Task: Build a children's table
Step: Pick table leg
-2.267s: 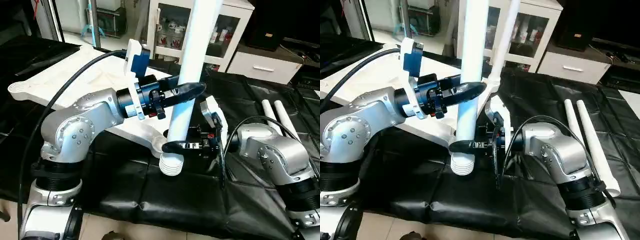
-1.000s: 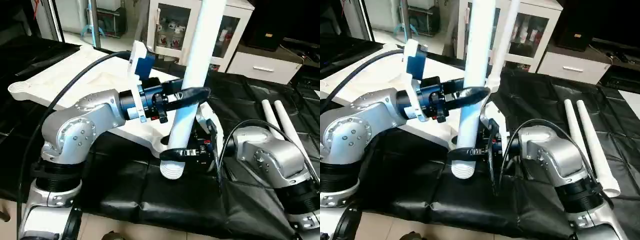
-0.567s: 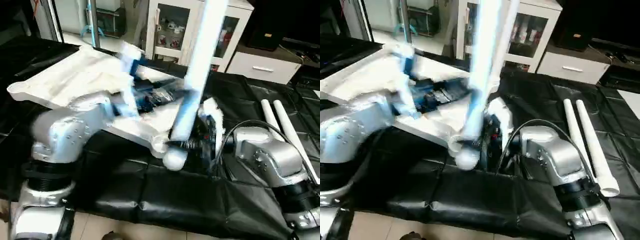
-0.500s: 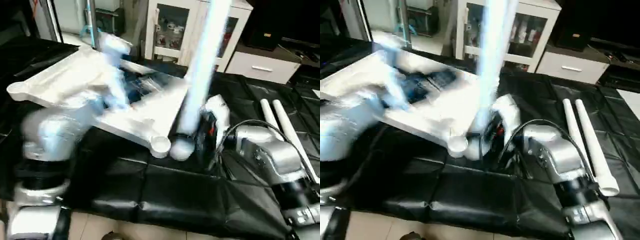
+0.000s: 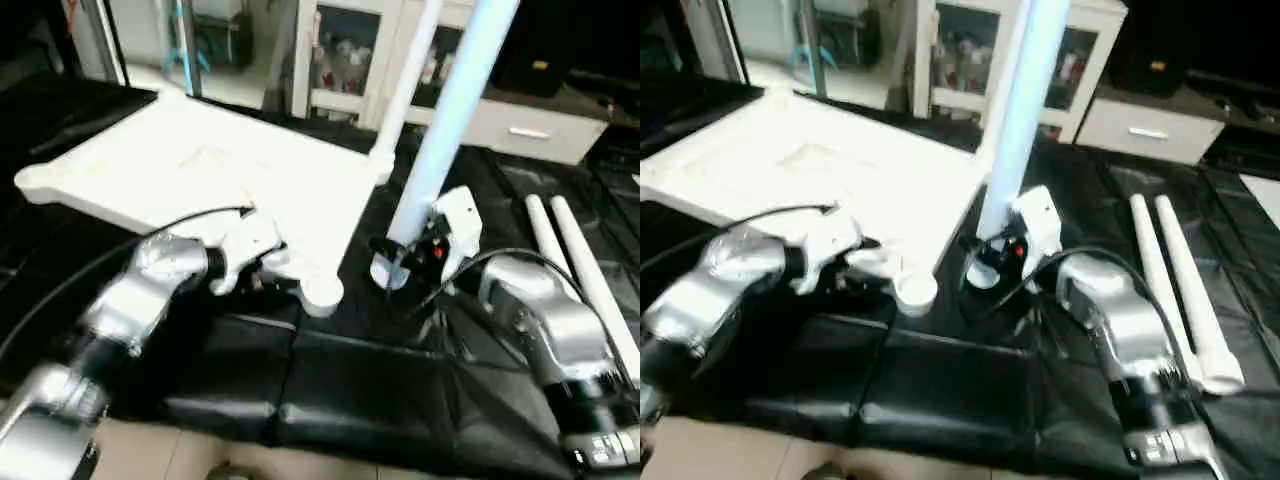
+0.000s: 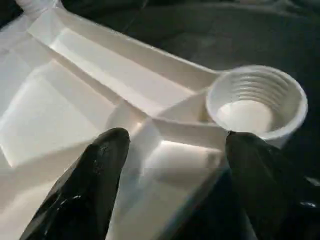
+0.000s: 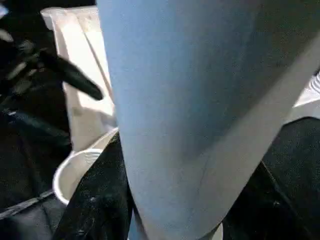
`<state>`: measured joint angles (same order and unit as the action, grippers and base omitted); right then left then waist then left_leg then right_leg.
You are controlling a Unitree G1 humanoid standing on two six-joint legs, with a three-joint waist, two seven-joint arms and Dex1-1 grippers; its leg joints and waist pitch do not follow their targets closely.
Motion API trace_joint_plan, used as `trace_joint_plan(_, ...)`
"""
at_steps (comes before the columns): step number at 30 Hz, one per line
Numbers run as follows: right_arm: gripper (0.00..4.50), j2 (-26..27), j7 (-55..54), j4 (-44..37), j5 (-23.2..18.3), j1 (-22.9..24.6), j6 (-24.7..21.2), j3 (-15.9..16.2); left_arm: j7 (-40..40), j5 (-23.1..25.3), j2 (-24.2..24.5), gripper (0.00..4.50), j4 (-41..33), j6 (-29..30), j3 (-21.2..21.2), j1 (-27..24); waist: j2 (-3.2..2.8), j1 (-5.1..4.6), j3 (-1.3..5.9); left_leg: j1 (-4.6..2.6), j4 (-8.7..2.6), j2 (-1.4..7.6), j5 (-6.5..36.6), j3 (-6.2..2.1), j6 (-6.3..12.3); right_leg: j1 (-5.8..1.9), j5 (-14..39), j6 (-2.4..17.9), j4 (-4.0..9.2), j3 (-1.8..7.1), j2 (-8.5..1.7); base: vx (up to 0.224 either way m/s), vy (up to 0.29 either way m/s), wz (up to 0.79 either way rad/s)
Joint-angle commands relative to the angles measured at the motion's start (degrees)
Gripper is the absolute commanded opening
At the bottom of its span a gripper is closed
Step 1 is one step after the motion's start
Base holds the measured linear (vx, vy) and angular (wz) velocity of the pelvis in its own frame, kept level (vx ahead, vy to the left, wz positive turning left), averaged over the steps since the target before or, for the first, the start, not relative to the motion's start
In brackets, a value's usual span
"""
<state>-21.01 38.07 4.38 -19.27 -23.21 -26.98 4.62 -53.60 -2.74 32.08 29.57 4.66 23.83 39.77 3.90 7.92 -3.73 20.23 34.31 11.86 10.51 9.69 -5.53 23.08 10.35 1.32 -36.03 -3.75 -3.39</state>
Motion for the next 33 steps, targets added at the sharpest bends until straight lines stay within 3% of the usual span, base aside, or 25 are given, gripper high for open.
trace_joint_plan(1,1.86,-0.66,0.67,-1.53,-0.69,0.39,-0.37,-0.85,-2.01,1.65,-0.2,3.52,2.71,-1.53,1.53,1.52,-1.65,-0.38,4.29,-0.77,-4.32,1.09,13.38,-0.42,-3.74,-3.07,12.68,6.88,4.45,2.86,-4.47,0.0,0.0,0.0)
trace_joint_plan(4,1.86,-1.18,1.43,-3.88,-0.78,1.76,-1.0,-1.04,-4.05,6.83,-0.12,3.52,11.58,-6.52,4.59,5.69,-1.78,-0.32,4.37,-0.68,-4.21,1.01,12.46,-0.36,-3.03,-3.1,12.2,6.73,4.52,3.01,-4.41,0.0,0.0,0.0)
trace_joint_plan(11,1.86,-2.08,2.8,-4.72,-1.46,2.4,-1.03,-0.66,-9.07,9.08,0.26,3.52,19.27,-7.22,5.33,9.39,-2.32,-0.32,4.43,-0.8,-4.17,1.32,12.15,-0.42,-3.27,-2.99,9.25,9.31,4.0,2.98,-4.62,0.0,0.0,0.0)
trace_joint_plan(14,1.86,-1.91,3.32,-5.22,-1.63,2.47,-1.22,-0.55,-4.24,10.08,-2.31,3.52,24.61,-11.47,4.43,11.21,-1.7,-0.2,4.32,-0.77,-4.11,1.2,12.86,-0.28,-2.82,-3.07,10.32,9.3,4.33,2.96,-4.6,0.0,0.0,0.0)
trace_joint_plan(15,1.86,-1.91,3.32,-5.22,-1.63,2.47,-1.22,-0.55,-4.24,10.08,-2.31,3.52,24.61,-11.47,4.43,11.21,-1.85,-0.05,4.32,-0.89,-4.09,1.2,12.95,-0.28,-2.73,-2.99,10.79,9.27,4.34,2.96,-4.61,0.0,0.0,0.0)
trace_joint_plan(16,1.86,-1.79,3.49,-5.5,-1.66,2.5,-1.38,-0.46,-3.58,10.56,-3.31,3.52,26.61,-12.8,4.19,11.76,-1.45,0.07,4.33,-0.7,-4.17,1.36,12.53,-0.34,-2.56,-3.15,10.95,9.22,4.39,2.99,-4.82,0.0,0.0,0.0)
trace_joint_plan(18,1.86,-1.86,4.16,-5.7,-1.71,2.46,-1.39,0.02,-3.56,11.2,-4.55,3.25,28.78,-13.79,3.91,12.3,-1.52,0.19,4.38,-0.67,-4.14,1.39,12.0,-0.4,-2.37,-3.2,11.08,9.0,4.31,2.99,-4.99,0.0,0.0,0.0)
trace_joint_plan(22,1.86,-2.34,4.88,-5.23,-1.58,2.26,-0.98,0.41,-6.18,11.56,-5.51,3.05,30.5,-13.61,4.11,12.87,-1.05,0.02,4.39,-0.46,-4.13,1.37,10.67,-0.36,-1.96,-3.3,10.1,9.23,4.18,3.0,-5.03,0.0,0.0,0.0)
trace_joint_plan(33,1.86,-2.58,6.49,-4.04,-0.74,1.07,-0.25,0.88,-10.19,18.35,-5.83,2.03,33.52,-16.09,8.73,14.89,-1.28,0.14,4.27,-0.53,-4.2,1.52,10.94,-0.45,-1.78,-3.23,11.31,8.99,4.35,3.07,-5.24,0.0,0.0,0.0)
